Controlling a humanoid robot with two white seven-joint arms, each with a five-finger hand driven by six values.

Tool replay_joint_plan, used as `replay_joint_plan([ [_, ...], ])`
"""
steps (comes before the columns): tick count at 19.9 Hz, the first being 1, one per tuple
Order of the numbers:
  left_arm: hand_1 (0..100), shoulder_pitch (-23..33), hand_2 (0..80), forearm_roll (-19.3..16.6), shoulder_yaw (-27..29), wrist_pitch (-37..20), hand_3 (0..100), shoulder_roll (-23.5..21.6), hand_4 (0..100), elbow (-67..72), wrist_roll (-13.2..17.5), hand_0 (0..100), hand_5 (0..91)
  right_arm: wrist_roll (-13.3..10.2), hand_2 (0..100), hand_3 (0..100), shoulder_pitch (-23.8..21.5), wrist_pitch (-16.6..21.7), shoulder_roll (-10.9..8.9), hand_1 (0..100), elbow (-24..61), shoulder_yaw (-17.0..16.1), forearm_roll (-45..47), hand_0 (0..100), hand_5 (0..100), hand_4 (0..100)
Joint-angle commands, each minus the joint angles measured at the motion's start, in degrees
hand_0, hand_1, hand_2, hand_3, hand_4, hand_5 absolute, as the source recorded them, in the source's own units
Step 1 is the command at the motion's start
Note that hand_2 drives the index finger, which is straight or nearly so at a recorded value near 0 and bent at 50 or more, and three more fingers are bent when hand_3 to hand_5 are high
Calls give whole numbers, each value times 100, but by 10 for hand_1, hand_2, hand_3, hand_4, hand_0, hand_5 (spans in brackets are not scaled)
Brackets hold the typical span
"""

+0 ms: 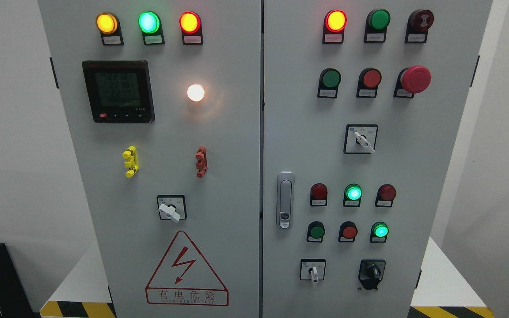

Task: Flip black knob to close circuit

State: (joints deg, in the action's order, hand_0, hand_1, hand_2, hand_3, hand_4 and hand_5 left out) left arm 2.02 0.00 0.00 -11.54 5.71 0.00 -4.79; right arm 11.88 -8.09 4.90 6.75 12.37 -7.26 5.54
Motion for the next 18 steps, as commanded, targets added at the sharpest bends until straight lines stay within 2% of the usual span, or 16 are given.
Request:
replay_joint_plan([
  [1,556,0,0,-123,-123,-6,0,0,0,123,-4,120,0,-1,0,0,1,2,1,189,-33,5,0,0,0,0],
  [7,556,0,0,-123,-123,2,0,0,0,123,4,120,0,7,0,0,1,20,10,190,-33,14,0,0,0,0],
  [11,556,0,0,-123,-123,2,0,0,0,123,4,120,0,34,0,0,1,178,1,190,-16,40,-9,0,0,0],
  [13,556,0,0,-123,-123,2,0,0,0,123,-4,120,0,287,0,0,18,405,10,186,19,23,0,0,0,0],
  [18,556,0,0,-123,-123,2,0,0,0,123,4,120,0,604,0,0,273,1275,19,150,28,-4,0,0,0,0],
])
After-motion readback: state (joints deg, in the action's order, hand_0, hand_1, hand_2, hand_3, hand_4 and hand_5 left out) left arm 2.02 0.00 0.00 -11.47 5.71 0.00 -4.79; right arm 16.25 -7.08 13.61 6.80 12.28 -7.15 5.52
